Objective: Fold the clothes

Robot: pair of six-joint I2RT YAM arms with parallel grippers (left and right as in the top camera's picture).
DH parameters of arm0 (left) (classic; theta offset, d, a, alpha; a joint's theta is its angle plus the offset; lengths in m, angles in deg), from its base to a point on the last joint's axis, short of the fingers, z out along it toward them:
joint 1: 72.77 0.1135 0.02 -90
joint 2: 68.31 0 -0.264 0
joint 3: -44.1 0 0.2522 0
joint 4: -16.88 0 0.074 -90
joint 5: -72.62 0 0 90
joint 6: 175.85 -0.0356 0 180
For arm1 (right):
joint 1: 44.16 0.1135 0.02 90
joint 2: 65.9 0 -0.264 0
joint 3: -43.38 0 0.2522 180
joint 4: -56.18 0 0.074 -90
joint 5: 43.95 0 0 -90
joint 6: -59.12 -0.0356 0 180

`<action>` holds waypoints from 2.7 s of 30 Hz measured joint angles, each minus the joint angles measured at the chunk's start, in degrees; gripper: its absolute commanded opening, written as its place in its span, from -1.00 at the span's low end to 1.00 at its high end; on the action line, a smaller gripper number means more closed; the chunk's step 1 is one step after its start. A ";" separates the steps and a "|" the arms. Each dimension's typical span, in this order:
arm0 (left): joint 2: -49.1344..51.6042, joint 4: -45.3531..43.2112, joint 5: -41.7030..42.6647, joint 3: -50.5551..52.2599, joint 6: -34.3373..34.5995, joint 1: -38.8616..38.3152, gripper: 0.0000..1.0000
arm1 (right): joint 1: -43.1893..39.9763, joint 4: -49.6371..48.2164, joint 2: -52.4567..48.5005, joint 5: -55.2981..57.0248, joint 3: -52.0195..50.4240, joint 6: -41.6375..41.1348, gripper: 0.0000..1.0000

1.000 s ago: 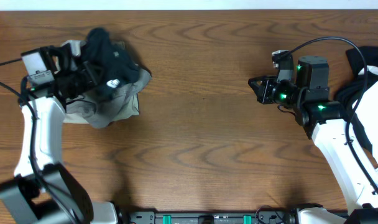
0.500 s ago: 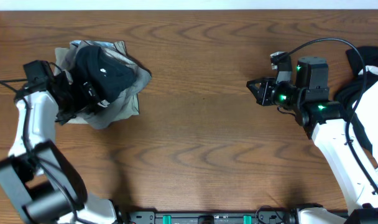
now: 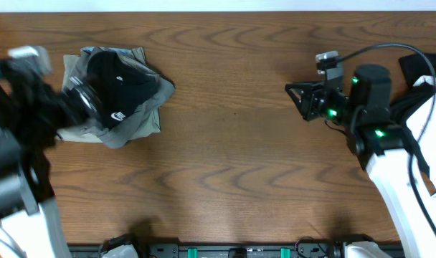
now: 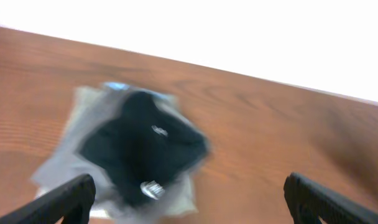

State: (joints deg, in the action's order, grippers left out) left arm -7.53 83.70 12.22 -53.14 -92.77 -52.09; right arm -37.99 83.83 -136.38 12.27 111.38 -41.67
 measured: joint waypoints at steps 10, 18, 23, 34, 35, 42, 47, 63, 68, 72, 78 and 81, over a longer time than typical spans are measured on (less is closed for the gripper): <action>-9.07 6.97 3.43 0.76 -11.52 -4.26 0.96 | 0.00 2.19 21.59 2.49 0.02 6.51 0.98; -8.44 7.17 3.43 0.98 -12.66 -5.09 0.96 | 0.00 6.08 28.74 3.41 0.02 7.08 0.99; -7.41 7.17 3.43 0.98 -12.66 -6.56 0.96 | 0.00 7.87 29.29 1.84 0.02 7.10 0.98; -6.01 7.17 3.43 1.14 -12.68 -6.56 0.96 | 0.00 7.96 31.41 7.61 -0.79 10.36 0.99; -6.01 7.17 3.43 1.14 -12.68 -6.56 0.96 | 0.00 7.72 32.79 8.70 -1.73 11.76 0.99; -6.01 7.21 3.43 1.18 -12.68 -6.56 0.96 | 0.00 7.82 47.41 12.94 -13.18 19.26 0.98; -6.01 7.17 3.43 1.20 -12.68 -6.56 0.96 | 0.00 7.67 57.44 15.63 -23.91 20.76 0.98; -6.01 7.19 3.43 1.25 -12.68 -6.56 0.96 | 0.00 -13.70 69.77 19.23 -50.99 21.66 0.98; -6.01 7.21 3.43 1.25 -12.68 -6.56 0.96 | 0.00 -14.01 69.79 19.23 -53.83 21.66 0.99; -6.01 7.19 3.43 1.25 -12.68 -6.56 0.96 | 0.00 -13.77 69.79 19.17 -53.83 21.66 0.98; -6.01 7.19 3.45 1.25 -12.68 -6.56 0.96 | 0.00 -11.32 69.79 19.17 -53.83 21.66 0.99; -6.01 7.21 3.43 1.25 -12.68 -6.56 0.96 | 0.00 -11.32 69.79 19.17 -53.83 21.66 0.99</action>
State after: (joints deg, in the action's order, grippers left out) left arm -13.55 90.92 15.65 -51.90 -105.45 -58.64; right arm -37.99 72.51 -66.59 31.43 57.55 -20.01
